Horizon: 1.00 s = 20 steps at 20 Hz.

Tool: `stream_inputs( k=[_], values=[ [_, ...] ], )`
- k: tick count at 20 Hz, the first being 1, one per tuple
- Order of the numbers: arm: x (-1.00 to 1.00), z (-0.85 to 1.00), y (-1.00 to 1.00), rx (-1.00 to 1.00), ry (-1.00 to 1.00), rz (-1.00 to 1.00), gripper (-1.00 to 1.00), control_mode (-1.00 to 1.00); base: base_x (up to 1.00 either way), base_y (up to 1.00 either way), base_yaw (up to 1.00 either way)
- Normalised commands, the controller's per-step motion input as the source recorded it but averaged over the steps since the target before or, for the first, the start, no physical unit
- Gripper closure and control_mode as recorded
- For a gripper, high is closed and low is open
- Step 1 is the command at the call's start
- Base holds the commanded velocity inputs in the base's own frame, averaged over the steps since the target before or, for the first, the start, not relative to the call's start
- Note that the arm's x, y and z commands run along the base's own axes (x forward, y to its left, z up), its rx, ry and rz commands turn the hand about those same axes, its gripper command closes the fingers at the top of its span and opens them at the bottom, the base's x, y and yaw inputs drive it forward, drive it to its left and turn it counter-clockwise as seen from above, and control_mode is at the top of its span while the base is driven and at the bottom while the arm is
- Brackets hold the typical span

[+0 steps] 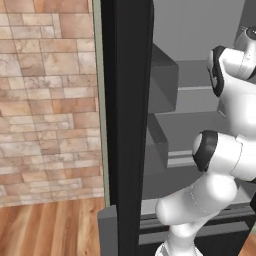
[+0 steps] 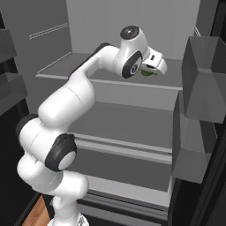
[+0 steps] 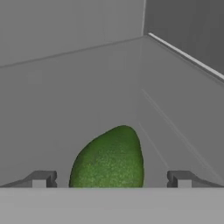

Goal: Open the fridge, remove the tangerine, avocado, and shrimp, and place them on any counter.

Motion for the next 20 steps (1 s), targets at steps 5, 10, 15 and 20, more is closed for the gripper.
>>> stream_inputs(
  k=[5,10,15,20],
  values=[
    [0.01,-0.18,-0.04,0.01,0.00,0.00,-1.00,-1.00,0.00,0.00,0.00],
    [0.00,-0.25,-0.01,0.00,0.00,0.00,1.00,-1.00,0.00,0.00,0.00],
    [0.11,-0.17,0.00,0.00,0.00,0.00,1.00,-1.00,0.00,0.00,0.00],
    [0.23,-0.05,0.00,0.00,-0.03,0.00,1.00,-1.00,0.00,0.00,0.00]
  ],
)
